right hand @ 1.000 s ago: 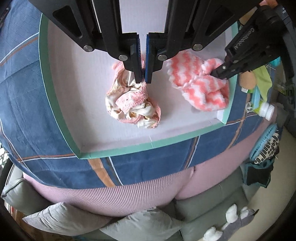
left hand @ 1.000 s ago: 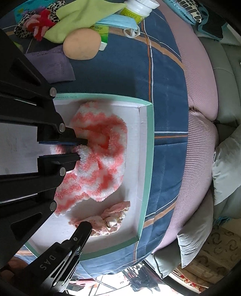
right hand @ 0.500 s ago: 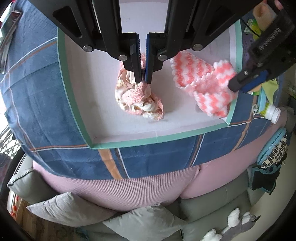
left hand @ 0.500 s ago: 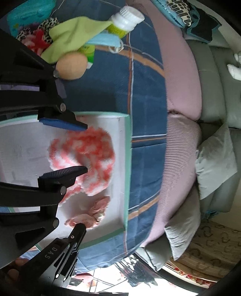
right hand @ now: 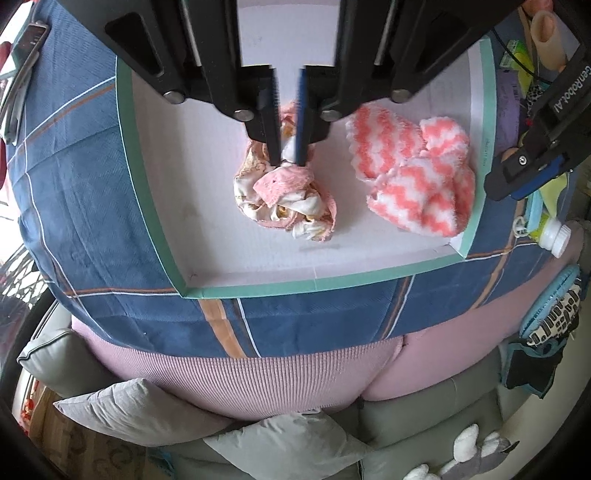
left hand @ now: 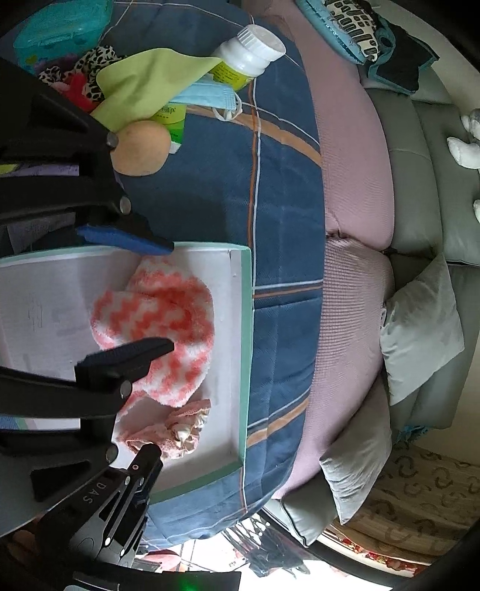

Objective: Organize soft objects
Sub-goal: 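Withdraw both grippers from the tray back toward the pile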

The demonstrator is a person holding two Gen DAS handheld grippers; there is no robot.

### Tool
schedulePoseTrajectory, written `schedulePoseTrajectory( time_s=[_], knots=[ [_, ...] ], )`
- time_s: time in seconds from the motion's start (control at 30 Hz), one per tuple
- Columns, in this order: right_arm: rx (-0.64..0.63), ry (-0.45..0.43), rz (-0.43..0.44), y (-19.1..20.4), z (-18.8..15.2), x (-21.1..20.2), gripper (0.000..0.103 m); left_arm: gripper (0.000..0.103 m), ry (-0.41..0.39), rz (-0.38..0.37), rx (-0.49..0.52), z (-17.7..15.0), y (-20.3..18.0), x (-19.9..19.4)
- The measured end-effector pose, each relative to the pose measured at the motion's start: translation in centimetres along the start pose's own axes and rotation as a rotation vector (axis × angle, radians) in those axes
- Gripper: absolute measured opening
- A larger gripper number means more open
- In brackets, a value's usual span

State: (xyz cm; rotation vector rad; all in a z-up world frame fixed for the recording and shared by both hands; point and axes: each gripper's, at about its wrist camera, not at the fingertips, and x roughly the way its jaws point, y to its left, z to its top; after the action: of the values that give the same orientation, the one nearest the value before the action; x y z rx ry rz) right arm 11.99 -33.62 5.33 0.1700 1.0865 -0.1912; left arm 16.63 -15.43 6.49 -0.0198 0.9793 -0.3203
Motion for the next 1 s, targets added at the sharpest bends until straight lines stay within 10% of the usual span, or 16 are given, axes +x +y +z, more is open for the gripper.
schedulePoseTrajectory(
  time_s=[0.3,1.0],
  knots=[
    [0.012,-0.019,-0.002,-0.3,0.2,0.0,0.068,0.077,-0.022,0.067,0.007,0.0,0.4,0.1],
    [0.062,-0.055,-0.015,-1.3,0.6,0.1,0.103,0.09,-0.103,0.014,-0.068,0.6,1.8,-0.9]
  ],
)
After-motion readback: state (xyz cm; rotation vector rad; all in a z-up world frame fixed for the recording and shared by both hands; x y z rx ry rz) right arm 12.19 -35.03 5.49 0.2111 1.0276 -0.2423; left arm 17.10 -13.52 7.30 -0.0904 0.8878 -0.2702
